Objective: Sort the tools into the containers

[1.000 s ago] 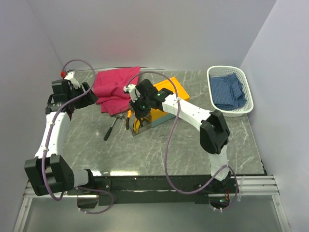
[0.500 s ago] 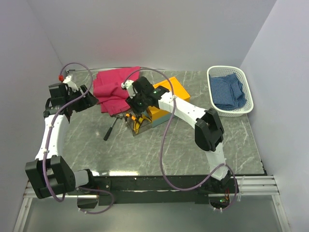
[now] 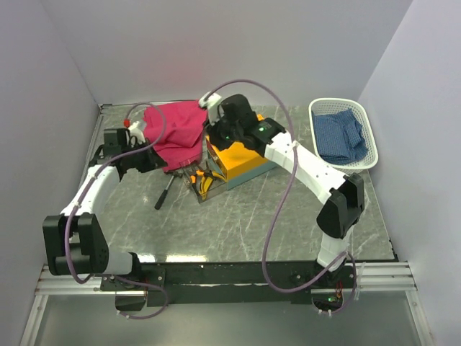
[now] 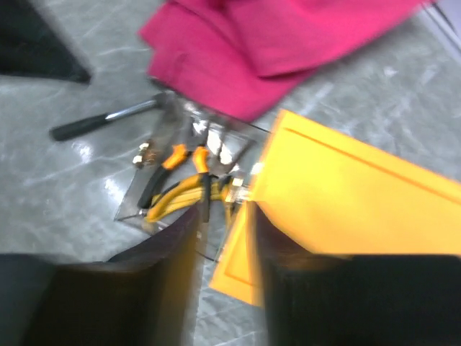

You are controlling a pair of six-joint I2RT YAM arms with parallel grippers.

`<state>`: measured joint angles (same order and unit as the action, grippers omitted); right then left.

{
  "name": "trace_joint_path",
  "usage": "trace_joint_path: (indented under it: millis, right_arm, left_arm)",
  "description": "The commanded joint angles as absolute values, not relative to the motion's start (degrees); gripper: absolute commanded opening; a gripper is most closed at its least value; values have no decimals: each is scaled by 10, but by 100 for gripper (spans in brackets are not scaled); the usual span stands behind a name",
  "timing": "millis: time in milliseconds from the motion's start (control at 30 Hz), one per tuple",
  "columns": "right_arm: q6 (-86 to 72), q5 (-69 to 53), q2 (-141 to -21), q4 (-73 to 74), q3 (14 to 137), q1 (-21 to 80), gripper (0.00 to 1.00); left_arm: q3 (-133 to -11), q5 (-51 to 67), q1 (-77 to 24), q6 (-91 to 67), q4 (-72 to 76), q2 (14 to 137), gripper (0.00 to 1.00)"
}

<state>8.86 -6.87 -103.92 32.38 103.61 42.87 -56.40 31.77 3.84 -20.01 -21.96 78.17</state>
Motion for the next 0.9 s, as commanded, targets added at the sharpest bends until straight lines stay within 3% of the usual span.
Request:
trace_joint_path:
  millis: [0, 67, 333, 867]
  right_arm:
    - [89, -52, -1033, 305, 1022, 357, 20]
    - [84, -39, -1042, 301, 1019, 324, 0]
    - [110, -7, -1082, 293, 989, 266, 0]
    - [106, -87, -1121, 323, 933, 265, 0]
  left_arm:
    - [-553, 339, 13, -192, -191, 798, 1]
    - [-543, 343, 9, -202, -182, 808, 1]
    - [-562, 338, -44, -208, -171, 867, 1]
    - [-647, 336, -128, -202, -164, 970, 1]
